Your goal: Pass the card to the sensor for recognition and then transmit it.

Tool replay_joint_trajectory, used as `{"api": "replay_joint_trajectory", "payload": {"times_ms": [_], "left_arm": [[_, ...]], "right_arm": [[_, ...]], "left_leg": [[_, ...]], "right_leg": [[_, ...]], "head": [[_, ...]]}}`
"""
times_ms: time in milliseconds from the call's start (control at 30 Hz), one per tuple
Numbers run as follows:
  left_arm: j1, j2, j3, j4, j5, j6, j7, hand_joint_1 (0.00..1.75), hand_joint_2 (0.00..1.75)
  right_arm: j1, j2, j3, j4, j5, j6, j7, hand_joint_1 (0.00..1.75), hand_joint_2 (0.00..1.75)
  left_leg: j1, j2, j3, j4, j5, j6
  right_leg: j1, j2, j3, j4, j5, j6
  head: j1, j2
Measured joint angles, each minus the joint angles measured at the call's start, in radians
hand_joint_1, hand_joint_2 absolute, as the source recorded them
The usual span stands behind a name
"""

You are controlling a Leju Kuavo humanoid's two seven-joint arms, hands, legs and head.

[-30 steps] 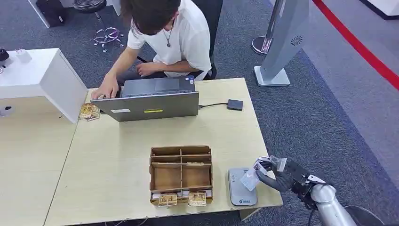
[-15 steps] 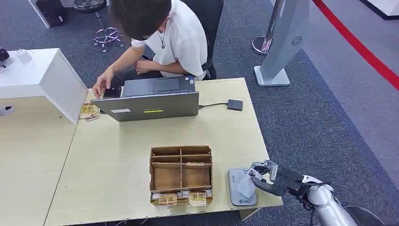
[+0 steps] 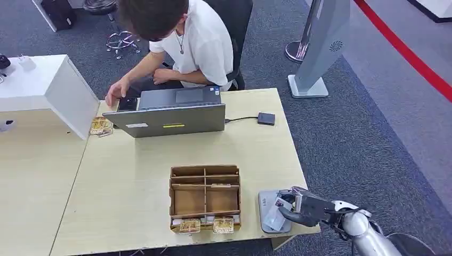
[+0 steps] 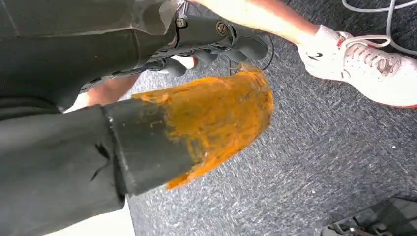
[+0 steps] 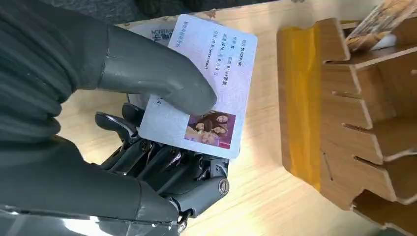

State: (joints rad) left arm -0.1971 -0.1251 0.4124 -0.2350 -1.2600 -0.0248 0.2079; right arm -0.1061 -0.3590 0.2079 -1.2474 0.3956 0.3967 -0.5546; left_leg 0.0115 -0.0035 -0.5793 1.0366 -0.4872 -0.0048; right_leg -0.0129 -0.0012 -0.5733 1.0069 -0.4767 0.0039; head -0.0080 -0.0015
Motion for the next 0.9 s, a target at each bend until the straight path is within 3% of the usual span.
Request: {"api": "replay_joint_trajectory", "payload": {"times_ms": [600,900], "left_arm": [[-0.005,0.000,-0.042,0.000,-0.044,-0.028,0.000,0.00,0.00],[-0.005,0.000,-0.058,0.000,-0.063,-0.032,0.000,0.00,0.00]], "right_arm": [[-0.049,0.004,0.086,0.016,0.072,-0.146,0.071,1.75,1.75],[-0.070,0.007,0.108,0.039,0.169,-0.247,0.133,1.75,1.75]], "left_leg": [[0.000,0.000,0.000,0.000,0.000,0.000],[0.000,0.000,0.000,0.000,0.000,0.000]], "right_leg": [[0.000,0.000,0.000,0.000,0.000,0.000],[0.000,0.000,0.000,0.000,0.000,0.000]], "head": [[0.000,0.000],[0.000,0.000]]}}
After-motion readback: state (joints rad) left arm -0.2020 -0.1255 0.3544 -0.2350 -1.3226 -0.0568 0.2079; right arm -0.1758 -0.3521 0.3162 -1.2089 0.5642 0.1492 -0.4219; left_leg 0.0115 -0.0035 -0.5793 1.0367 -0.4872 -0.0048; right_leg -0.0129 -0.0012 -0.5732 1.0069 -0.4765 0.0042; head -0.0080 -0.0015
